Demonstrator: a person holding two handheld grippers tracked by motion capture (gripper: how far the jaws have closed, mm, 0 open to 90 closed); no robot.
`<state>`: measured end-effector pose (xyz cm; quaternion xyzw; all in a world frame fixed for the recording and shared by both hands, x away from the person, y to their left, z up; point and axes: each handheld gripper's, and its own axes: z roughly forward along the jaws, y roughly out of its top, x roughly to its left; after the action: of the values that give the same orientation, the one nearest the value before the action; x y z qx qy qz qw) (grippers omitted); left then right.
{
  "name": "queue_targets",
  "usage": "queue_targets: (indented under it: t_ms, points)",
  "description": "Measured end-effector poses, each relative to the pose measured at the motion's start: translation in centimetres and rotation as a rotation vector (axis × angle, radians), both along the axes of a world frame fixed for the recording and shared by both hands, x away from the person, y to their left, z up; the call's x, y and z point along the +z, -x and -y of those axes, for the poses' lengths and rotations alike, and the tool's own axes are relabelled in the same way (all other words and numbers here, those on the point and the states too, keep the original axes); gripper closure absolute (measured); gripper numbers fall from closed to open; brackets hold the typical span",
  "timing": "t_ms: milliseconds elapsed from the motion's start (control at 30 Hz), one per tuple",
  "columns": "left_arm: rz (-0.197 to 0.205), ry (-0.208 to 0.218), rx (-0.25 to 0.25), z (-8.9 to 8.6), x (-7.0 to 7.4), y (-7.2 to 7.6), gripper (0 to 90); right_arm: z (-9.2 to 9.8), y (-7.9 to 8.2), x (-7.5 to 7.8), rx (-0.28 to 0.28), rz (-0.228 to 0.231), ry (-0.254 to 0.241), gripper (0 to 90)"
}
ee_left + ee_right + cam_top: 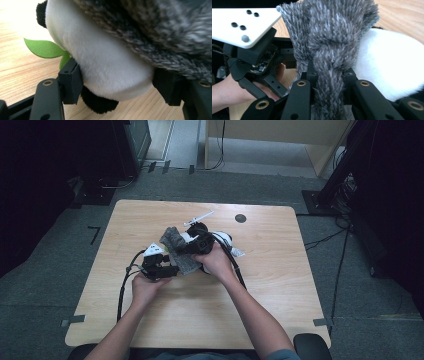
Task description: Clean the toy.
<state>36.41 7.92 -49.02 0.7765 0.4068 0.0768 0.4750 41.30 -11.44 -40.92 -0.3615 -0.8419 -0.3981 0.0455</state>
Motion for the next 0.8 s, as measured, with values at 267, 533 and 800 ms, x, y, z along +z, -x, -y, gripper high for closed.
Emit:
queue_targets:
  t_ms: [267, 533, 800]
  points:
    - [0.003, -0.001, 0.006, 0.1, 0.1, 0.0, 32.5, 2.0, 0.3, 0.2, -0.032, 0.032, 0.03, 75.1]
    - [0.001, 0.007, 0.006, 0.1, 0.0, 0.0, 32.6, 5.6, 1.1, 0.8, -0.089, 0.043, 0.038, 74.9]
    - [0.003, 0.01, -0.001, 0.0, 0.0, 0.0, 32.6, 8.4, 2.2, 1.5, -0.113, 0.07, 0.023, 74.9]
